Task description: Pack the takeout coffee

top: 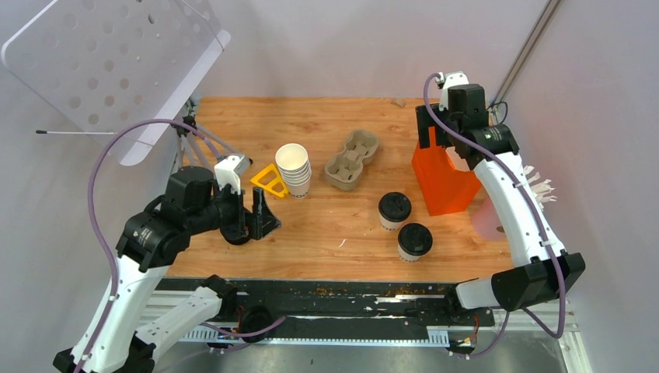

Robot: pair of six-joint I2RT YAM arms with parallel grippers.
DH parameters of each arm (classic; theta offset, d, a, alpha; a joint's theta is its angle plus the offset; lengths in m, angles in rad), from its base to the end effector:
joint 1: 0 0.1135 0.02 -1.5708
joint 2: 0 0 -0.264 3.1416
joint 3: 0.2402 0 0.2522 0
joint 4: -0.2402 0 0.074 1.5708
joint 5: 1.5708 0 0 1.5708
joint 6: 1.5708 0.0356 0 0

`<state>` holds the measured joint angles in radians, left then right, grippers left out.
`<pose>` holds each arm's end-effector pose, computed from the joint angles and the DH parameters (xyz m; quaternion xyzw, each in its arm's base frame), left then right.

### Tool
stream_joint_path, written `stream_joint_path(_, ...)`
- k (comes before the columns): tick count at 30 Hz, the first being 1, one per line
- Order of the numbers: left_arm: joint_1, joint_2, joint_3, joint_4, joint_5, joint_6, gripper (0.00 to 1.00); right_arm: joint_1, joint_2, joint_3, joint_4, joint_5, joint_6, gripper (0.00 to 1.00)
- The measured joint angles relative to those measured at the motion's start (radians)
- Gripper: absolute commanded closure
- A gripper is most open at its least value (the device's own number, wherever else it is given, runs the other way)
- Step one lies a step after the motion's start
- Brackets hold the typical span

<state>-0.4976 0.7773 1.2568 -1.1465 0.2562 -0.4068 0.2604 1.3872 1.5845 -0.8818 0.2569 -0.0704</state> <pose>0.0894 -0.0588 0.3978 0.0962 0.8888 -0.2926 0.3393 0.2770 0.0644 0.4114 -0.0933 0.8928 -0.0749 0.4343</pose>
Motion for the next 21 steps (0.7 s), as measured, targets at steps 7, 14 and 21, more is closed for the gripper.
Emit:
stream_joint_path(7,0.0,-0.039,-0.034,0.014,0.024,0.021,0.01,-0.053,0.025,-0.051,0.098,-0.095,-0.057,0.06)
stream_joint_path(14,0.0,-0.061,-0.059,0.035,0.027,0.019,0.06,-0.061,0.06,-0.116,0.158,-0.181,-0.133,0.28)
stream_joint_path(21,0.0,-0.063,-0.059,0.055,0.023,0.008,0.13,-0.098,0.068,-0.116,0.192,-0.229,-0.191,0.82)
